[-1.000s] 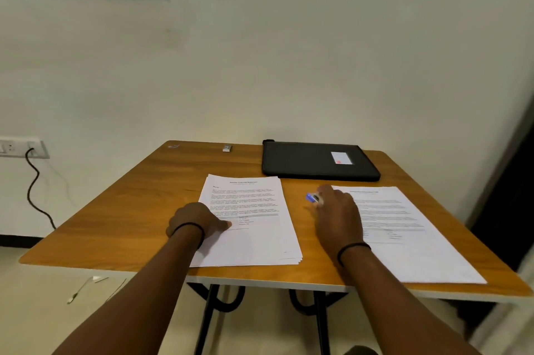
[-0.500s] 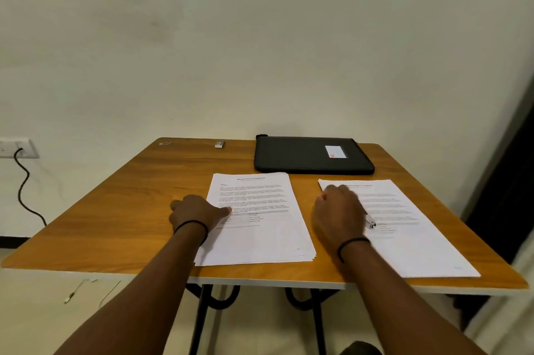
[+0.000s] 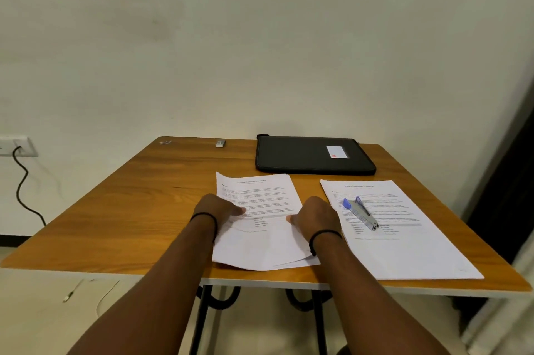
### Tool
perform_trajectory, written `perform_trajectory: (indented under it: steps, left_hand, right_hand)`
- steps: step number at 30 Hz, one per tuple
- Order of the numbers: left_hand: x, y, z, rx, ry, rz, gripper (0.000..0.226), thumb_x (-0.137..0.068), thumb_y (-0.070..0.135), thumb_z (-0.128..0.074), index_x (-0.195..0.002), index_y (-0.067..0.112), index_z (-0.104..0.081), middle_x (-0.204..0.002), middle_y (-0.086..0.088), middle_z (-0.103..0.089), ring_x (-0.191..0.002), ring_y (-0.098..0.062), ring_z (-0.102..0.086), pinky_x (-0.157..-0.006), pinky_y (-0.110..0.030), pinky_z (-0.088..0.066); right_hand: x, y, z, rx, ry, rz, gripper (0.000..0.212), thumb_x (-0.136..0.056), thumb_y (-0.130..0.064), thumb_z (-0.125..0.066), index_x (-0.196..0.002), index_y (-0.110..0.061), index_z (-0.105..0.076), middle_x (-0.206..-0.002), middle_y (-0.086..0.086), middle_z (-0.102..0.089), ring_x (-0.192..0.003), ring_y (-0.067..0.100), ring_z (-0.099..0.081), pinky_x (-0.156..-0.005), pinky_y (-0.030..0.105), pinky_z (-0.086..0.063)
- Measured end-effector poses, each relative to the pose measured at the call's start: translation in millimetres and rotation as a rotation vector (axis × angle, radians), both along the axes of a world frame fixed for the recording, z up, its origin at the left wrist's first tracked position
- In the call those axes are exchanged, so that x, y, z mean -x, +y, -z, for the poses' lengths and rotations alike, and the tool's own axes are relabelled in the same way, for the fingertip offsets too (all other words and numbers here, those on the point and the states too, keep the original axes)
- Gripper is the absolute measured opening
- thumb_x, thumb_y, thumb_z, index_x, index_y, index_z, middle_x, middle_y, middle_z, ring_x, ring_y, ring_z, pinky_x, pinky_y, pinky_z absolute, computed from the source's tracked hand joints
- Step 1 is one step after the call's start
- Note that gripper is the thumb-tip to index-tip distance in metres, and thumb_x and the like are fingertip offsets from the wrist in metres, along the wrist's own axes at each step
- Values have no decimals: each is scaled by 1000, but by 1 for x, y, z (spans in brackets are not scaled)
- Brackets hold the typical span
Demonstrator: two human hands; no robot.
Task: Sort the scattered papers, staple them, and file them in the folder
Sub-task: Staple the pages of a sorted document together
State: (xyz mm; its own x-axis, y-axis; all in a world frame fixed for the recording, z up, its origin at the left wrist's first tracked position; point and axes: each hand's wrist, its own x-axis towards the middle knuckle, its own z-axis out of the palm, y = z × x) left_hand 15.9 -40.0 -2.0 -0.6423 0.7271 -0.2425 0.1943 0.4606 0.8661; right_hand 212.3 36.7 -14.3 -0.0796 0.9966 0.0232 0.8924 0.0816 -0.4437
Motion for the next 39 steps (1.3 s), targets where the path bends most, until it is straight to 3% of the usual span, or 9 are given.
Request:
perform_trajectory:
  steps: [3,5,7,11,17,26,30,35,39]
  left_hand:
    - [3,-5,9,-223,-301,26,33,-74,-10,-76,-105,-5,-68,-111,-21,-71,-98,-39,-69,-90,-49,-55]
    - [2,-12,7,-404,-439,86,32,-83,-17,-63,-113,-5,-64,-114,-22,-70,-101,-42,-68,-89,-52,-55]
    - [3,-23,0,-544,-430,191,37,-89,-13,-60,-124,-1,-60,-119,-20,-69,-107,-41,-67,-93,-55,-53]
    - [2,-38,-31,-711,-389,445,41,-95,-5,-57,-134,7,-54,-125,-13,-68,-112,-32,-67,-88,-42,-58]
    - [-1,-32,-71,-798,-247,423,52,-85,13,-74,-132,6,-56,-123,-10,-69,-111,-30,-67,-92,-41,-57]
    - [-3,-38,-31,-707,-215,306,31,-91,24,-66,-120,17,-65,-113,1,-74,-103,-23,-71,-83,-33,-59]
    - [20,-38,-49,-732,-287,189,31,-98,26,-56,-118,3,-65,-113,-9,-74,-103,-30,-70,-87,-44,-58]
    - [63,-40,-60,-660,-436,133,29,-99,17,-56,-122,1,-62,-117,-22,-70,-98,-35,-70,-64,-37,-59]
    - [67,-46,-36,-496,-427,106,28,-97,8,-58,-124,1,-58,-106,-19,-74,-100,-37,-71,-73,-42,-63]
  right_hand:
    - [-2,5,3,4,82,-4,49,-78,-53,-76,-99,-13,-59,-104,9,-68,-96,28,-66,-82,35,-52]
    - [-6,12,0,-8,246,-2,66,-76,-58,-75,-116,-10,-55,-114,10,-63,-107,32,-62,-82,36,-48]
    - [-9,16,-10,20,568,-18,82,-74,-59,-77,-131,-10,-46,-120,9,-61,-111,32,-61,-84,36,-50]
    - [-12,12,-49,173,1263,-257,65,-73,-29,-87,-124,-7,-54,-116,11,-69,-97,25,-71,-75,29,-59]
    - [-2,-5,-95,-162,1384,-406,36,-85,-16,-76,-118,-11,-63,-107,2,-74,-94,16,-72,-74,26,-59]
    - [0,-7,-30,-163,1173,-378,31,-92,-14,-67,-121,-16,-57,-109,-8,-68,-96,3,-67,-70,14,-54]
    - [-5,11,-46,-113,1082,-510,26,-93,-11,-66,-116,-19,-57,-111,-7,-68,-99,6,-68,-74,17,-56]
    - [-21,44,-76,-39,621,-680,28,-92,-25,-68,-119,-22,-59,-116,-9,-68,-106,10,-65,-88,31,-56]
    - [-9,53,-73,-97,253,-607,31,-88,-28,-73,-113,-21,-56,-113,-1,-67,-100,17,-64,-87,40,-54]
